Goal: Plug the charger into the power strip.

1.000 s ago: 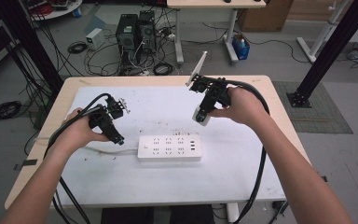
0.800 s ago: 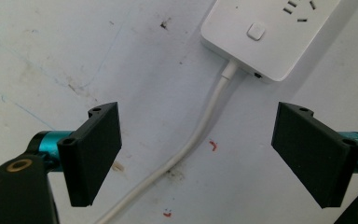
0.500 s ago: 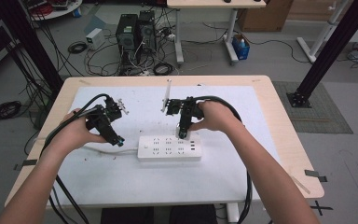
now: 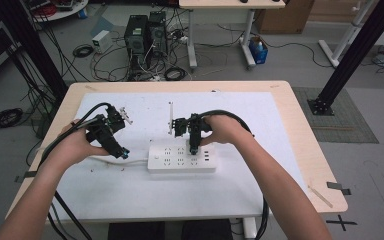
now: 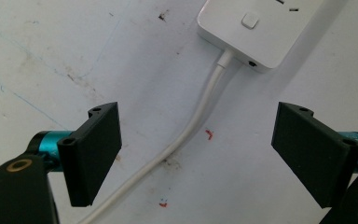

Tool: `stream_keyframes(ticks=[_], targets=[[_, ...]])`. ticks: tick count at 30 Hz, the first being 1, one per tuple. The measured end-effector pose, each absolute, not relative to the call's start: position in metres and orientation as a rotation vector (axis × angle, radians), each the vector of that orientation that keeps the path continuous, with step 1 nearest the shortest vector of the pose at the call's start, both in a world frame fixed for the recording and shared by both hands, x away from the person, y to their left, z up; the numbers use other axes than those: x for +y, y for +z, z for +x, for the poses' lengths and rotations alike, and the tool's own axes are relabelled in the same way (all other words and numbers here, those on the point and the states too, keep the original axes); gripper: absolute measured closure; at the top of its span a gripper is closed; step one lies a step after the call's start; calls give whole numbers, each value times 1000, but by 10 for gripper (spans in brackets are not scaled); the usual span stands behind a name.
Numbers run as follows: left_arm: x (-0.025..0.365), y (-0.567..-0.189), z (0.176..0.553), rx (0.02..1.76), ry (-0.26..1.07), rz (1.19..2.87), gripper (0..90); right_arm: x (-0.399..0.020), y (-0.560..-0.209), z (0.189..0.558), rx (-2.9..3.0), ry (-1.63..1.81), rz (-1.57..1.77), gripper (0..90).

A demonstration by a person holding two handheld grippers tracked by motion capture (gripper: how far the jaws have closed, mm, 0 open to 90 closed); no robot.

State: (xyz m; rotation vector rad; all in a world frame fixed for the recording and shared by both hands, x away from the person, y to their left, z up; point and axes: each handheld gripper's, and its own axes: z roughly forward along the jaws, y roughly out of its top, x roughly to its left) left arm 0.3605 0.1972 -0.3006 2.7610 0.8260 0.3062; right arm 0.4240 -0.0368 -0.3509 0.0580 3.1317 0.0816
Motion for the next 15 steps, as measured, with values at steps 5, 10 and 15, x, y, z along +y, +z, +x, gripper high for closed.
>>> stream_keyframes(ticks=[5, 10, 15], targets=[[199, -304, 359, 840, 287, 2771, 160, -38, -361, 422, 3121, 38, -27, 630], [201, -306, 359, 832, 271, 2782, 160, -41, -361, 425, 3133, 83, -14, 632], [198, -307, 364, 835, 259, 2781, 160, -40, -363, 418, 3092, 88, -31, 633]])
